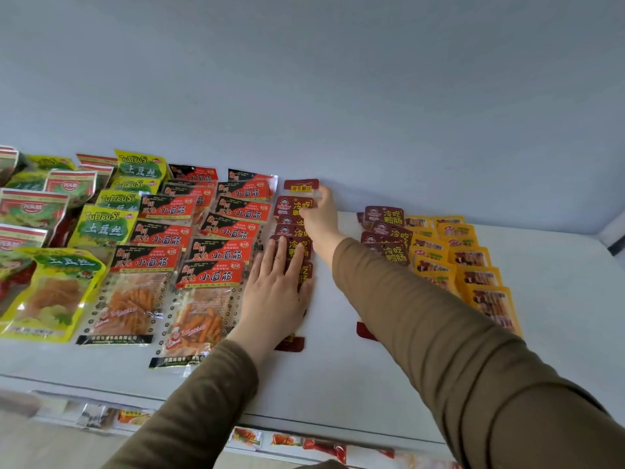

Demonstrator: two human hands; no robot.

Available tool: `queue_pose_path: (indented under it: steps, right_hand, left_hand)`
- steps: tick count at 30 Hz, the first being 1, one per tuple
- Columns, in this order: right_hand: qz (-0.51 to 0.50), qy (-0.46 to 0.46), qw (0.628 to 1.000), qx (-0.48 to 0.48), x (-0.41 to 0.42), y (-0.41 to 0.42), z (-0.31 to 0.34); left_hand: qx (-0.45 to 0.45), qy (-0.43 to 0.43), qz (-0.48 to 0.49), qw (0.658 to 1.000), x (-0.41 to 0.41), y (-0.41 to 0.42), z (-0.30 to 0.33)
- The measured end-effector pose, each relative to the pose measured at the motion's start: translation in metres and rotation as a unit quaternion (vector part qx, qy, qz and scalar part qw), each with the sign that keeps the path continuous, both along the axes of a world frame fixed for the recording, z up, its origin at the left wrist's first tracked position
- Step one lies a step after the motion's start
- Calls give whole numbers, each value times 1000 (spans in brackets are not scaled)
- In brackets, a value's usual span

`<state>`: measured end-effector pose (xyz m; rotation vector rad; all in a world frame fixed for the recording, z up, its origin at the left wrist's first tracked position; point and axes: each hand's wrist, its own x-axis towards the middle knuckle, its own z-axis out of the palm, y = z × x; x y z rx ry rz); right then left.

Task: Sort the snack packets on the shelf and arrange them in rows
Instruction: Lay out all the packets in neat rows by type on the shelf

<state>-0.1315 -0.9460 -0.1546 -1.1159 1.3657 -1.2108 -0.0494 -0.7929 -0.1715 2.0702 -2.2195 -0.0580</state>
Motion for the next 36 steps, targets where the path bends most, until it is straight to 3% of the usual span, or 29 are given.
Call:
queue_pose_path:
  steps: [4, 7, 12, 20, 36]
  right_hand:
    - [1, -6, 999, 42, -9, -8, -3]
    - [18, 49, 998, 48, -24, -14, -7]
    - [56, 119, 991, 28, -28, -9, -15]
    - [63, 168, 984, -14, -21, 0, -19]
    - [71, 176, 982, 2, -21, 14, 2]
  left_hand:
    - [-30, 12, -39, 999, 5, 19, 18]
    - [-68, 17, -14, 997, 19, 46, 25]
    - [4, -39, -38, 998, 26, 61, 12]
    - [1, -59, 2, 998, 27, 66, 8]
    - [-32, -21, -33, 999, 16, 57, 4]
